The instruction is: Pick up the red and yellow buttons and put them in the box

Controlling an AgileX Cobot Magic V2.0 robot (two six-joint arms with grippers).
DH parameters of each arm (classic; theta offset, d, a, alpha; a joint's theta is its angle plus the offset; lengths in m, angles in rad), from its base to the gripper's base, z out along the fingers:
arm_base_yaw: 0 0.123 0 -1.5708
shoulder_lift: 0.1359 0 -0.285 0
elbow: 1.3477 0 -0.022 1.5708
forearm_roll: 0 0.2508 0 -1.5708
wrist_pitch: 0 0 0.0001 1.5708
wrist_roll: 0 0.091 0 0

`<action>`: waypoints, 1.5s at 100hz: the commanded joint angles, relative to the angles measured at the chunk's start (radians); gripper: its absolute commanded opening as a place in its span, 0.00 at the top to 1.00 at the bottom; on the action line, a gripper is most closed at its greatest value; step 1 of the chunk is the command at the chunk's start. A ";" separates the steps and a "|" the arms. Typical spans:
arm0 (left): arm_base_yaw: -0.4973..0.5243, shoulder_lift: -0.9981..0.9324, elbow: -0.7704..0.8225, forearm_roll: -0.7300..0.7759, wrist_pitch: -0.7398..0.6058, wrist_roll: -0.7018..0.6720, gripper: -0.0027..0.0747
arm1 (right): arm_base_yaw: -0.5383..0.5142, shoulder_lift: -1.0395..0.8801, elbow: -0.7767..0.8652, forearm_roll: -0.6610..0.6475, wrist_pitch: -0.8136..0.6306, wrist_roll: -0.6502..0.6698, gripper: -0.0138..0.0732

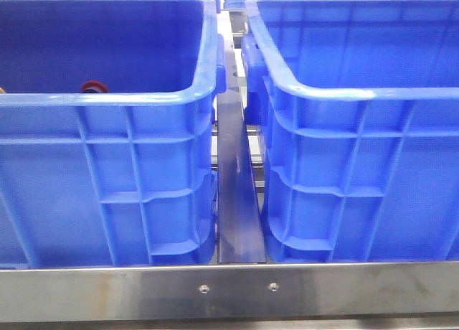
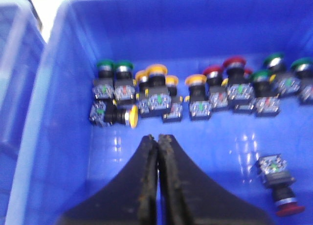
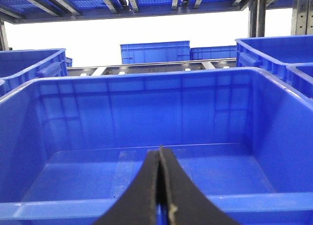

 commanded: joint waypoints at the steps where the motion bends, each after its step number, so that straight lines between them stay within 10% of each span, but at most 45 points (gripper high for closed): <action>1: -0.008 0.077 -0.068 -0.008 -0.040 0.007 0.99 | 0.000 -0.024 -0.019 -0.006 -0.081 -0.005 0.92; 28: -0.008 0.227 -0.084 -0.008 -0.051 0.007 0.95 | 0.000 -0.024 -0.019 -0.006 -0.081 -0.005 0.92; 59: -0.008 0.283 -0.084 -0.028 -0.060 0.007 0.32 | 0.000 -0.024 -0.019 -0.006 -0.081 -0.005 0.92; 150: -0.220 0.908 -0.477 -0.105 -0.121 0.004 0.32 | 0.000 -0.024 -0.019 -0.006 -0.081 -0.005 0.92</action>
